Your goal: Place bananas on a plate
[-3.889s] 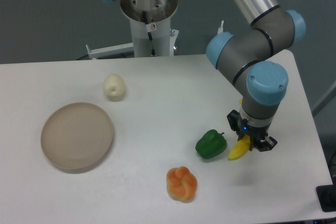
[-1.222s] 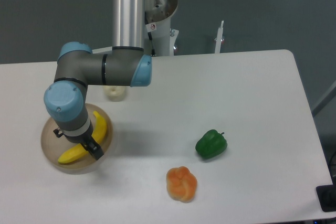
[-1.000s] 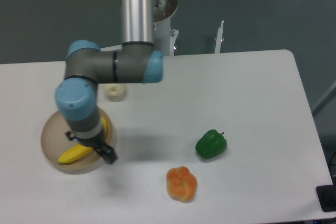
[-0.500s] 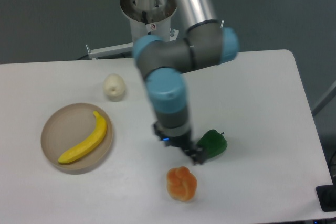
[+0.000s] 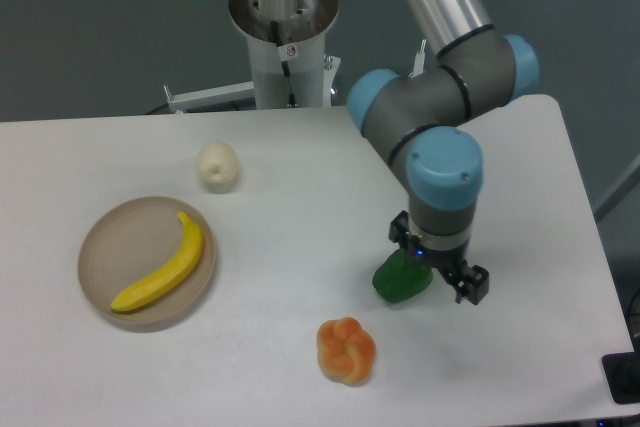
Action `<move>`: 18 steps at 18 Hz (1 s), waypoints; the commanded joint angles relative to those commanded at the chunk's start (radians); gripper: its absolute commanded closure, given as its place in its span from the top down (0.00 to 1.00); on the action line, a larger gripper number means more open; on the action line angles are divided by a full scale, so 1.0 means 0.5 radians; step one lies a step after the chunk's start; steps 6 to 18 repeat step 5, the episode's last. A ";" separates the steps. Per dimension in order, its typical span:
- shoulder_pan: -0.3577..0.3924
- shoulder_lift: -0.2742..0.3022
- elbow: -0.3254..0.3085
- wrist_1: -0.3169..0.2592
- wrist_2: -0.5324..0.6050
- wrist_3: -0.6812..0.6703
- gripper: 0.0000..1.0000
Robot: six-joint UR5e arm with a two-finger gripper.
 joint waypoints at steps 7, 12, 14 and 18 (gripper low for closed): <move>0.000 -0.019 0.019 0.000 -0.025 0.000 1.00; 0.000 -0.019 0.019 0.000 -0.025 0.000 1.00; 0.000 -0.019 0.019 0.000 -0.025 0.000 1.00; 0.000 -0.019 0.019 0.000 -0.025 0.000 1.00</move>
